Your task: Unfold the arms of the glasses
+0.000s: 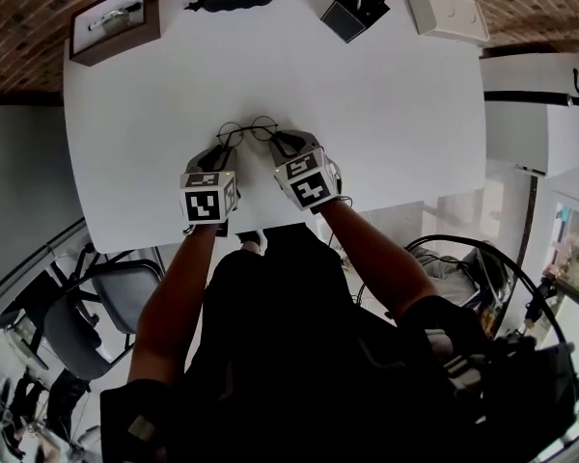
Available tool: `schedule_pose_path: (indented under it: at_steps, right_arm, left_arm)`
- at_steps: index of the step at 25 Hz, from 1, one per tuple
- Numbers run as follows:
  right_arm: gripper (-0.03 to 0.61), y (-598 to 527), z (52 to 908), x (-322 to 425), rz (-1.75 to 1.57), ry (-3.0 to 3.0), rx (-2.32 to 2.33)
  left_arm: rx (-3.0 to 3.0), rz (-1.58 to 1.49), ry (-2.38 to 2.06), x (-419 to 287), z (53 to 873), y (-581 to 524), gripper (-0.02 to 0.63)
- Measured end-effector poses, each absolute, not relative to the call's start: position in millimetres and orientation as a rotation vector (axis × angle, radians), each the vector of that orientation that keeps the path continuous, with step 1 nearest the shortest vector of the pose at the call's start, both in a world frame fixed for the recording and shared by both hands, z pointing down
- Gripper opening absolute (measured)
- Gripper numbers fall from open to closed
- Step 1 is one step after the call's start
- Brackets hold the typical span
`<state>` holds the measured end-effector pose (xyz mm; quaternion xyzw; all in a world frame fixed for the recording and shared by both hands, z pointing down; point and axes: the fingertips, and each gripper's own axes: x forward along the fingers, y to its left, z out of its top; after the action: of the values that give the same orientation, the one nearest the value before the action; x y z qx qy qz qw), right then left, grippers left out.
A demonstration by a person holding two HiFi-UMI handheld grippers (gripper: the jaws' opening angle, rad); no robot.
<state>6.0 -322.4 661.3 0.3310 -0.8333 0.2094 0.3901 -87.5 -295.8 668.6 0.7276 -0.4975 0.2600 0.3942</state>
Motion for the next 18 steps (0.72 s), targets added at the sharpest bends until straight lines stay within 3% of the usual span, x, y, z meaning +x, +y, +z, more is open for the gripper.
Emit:
schedule_pose_path:
  at_steps: [7, 18]
  right_arm:
    - [0.032, -324.3, 661.7, 8.5, 0.511, -2.115, 0.837]
    - [0.025, -313.2, 647.7, 4.8, 0.413, -2.175, 0.800]
  left_arm:
    - [1.841, 0.688, -1.293, -92.8, 670.7, -297.9, 0.049]
    - [1.884, 0.694, -1.280, -88.4, 666.1, -291.7, 0.038]
